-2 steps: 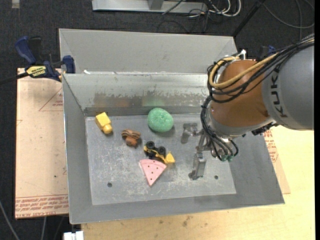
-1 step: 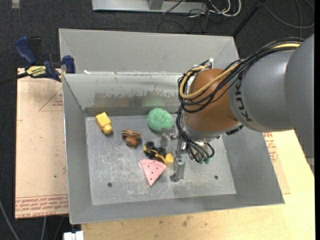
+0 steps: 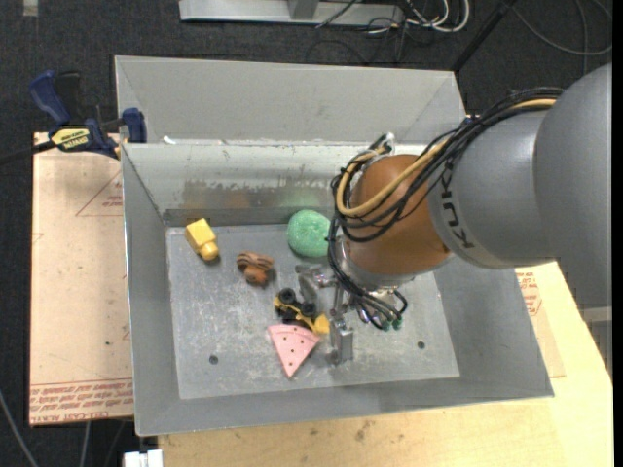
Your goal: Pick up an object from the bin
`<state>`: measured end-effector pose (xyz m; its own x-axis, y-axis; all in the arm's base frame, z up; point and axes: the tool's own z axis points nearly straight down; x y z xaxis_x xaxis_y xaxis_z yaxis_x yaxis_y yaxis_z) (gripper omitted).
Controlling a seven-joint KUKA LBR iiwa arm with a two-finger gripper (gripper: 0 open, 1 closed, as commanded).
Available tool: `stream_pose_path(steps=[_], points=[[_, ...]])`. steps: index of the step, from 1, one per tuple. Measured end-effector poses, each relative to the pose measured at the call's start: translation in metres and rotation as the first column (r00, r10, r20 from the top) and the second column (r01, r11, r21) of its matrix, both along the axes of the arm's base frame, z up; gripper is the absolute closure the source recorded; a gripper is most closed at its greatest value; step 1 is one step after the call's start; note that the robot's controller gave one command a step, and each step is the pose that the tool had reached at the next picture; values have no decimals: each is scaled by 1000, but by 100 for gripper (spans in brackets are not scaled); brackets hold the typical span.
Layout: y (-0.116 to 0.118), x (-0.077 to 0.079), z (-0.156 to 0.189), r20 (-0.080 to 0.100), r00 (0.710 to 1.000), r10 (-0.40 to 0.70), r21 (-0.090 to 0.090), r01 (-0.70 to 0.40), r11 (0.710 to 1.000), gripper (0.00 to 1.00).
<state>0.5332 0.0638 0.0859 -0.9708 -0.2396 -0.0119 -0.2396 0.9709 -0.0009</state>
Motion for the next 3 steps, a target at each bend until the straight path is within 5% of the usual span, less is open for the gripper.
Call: stream_pose_path(steps=[1,2,3], points=[[11,13,-11,-7,998,-57,0,57,998,0],[26,12,-15,-7,998,69,0,-69,998,100],[26,12,-15,-7,998,69,0,-69,998,100]])
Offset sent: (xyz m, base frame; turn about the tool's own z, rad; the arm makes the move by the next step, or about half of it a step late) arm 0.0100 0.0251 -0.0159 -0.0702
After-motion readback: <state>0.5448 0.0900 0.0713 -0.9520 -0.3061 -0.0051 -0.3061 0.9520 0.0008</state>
